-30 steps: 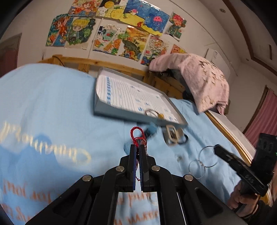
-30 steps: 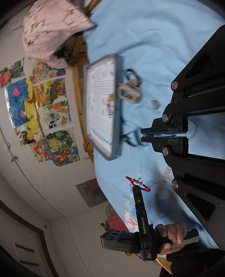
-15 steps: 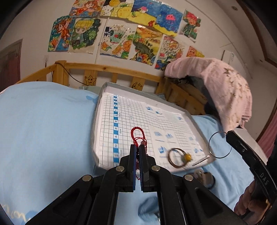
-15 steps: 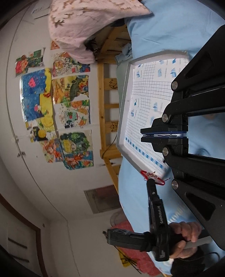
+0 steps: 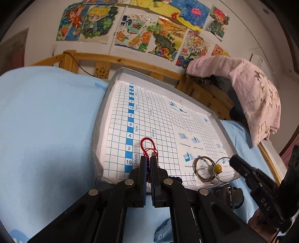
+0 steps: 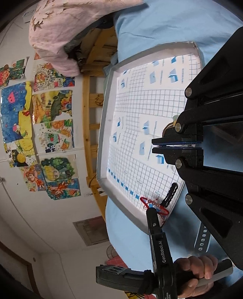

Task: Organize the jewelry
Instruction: 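Carry the red string and the hoop onto the grey tray and open both tools, then withdraw both tools from the tray toward the remaining rings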

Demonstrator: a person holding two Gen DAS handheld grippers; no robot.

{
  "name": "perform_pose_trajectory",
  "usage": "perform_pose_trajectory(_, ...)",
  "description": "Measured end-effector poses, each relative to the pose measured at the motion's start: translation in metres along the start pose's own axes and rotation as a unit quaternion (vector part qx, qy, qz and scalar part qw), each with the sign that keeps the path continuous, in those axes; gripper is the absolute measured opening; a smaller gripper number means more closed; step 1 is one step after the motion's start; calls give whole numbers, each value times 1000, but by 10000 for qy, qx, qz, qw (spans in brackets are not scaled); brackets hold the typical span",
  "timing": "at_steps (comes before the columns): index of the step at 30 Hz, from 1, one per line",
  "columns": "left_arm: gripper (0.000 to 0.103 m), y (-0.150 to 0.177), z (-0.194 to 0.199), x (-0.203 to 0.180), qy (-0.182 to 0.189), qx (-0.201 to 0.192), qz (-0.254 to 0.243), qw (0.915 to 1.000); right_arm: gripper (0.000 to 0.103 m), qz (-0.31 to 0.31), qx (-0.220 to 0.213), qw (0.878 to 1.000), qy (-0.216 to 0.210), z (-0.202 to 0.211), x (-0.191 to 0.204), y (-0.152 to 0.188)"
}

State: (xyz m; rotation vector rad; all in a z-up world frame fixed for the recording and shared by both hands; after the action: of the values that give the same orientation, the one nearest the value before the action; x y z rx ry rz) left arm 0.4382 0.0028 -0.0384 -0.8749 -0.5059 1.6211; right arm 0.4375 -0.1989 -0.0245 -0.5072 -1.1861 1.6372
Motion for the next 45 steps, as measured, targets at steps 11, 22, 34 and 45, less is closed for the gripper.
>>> perform_pose_trajectory(11,21,5,19,-8,24,-159,-138,9998,29,-178,179,9996,136,6,-6,6)
perform_pose_trajectory(22,103,18,98,-17,30,-1336,-570,9894,65,-191,-741,9965,351,87,-1,7)
perform_pose_trajectory(34,103,64,198,-17,-158,-2350,-848,9682,100,111,-2028,9767,695,200,47,34)
perform_pose_trajectory(45,103,126,243,-16,-332,-2363,-1069,9652,100,195,-1858,9788,845,243,71,77)
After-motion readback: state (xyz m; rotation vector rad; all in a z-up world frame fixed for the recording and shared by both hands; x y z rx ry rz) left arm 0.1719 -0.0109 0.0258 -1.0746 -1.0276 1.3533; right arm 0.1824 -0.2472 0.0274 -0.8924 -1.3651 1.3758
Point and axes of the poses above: each gripper's, at about its wrist camera, not at the fingertips, and z roughly against the way its jaws point, x to its left, y to its underside, the point moved 3 cm from there along -z, roughly the way its jaws point, and after that the axes turned 5 degrees about -y, right-handed, at the moved point
